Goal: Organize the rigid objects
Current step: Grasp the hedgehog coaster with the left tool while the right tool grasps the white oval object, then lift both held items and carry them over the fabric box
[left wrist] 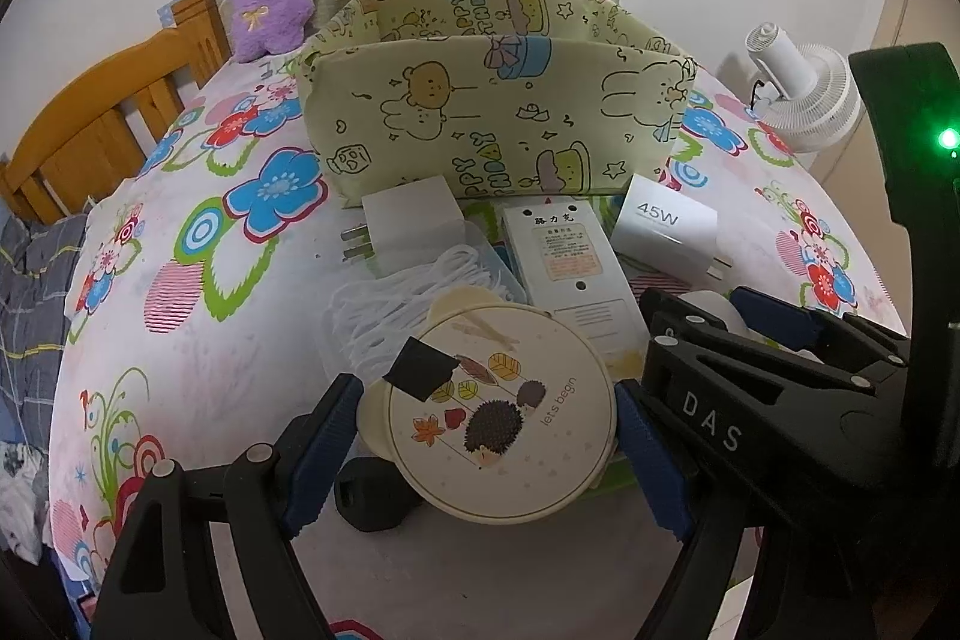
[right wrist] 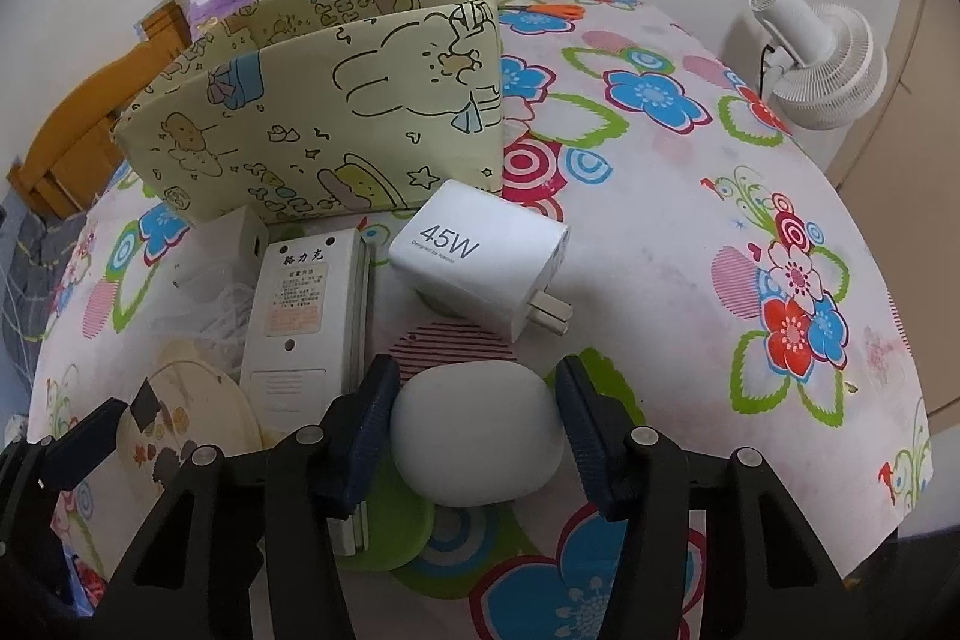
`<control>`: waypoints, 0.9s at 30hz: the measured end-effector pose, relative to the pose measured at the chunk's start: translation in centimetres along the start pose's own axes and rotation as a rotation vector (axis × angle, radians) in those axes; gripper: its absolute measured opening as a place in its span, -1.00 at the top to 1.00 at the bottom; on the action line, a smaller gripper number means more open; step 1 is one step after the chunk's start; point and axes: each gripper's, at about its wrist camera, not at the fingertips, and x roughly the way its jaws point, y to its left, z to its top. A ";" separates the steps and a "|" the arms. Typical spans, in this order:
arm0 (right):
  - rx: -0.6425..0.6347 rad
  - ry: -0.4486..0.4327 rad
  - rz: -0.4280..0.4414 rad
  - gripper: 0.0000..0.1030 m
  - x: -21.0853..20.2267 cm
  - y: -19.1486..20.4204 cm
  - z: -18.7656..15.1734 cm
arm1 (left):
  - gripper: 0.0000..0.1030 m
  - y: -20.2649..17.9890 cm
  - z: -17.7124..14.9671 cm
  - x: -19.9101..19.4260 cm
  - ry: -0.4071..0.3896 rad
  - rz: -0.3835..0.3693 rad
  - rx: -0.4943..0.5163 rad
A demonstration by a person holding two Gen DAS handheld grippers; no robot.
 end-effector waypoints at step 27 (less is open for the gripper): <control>-0.017 -0.126 -0.032 -0.10 -7.0 -1.4 5.6 | -0.66 -1.7 5.3 -5.0 -0.119 -0.008 -0.016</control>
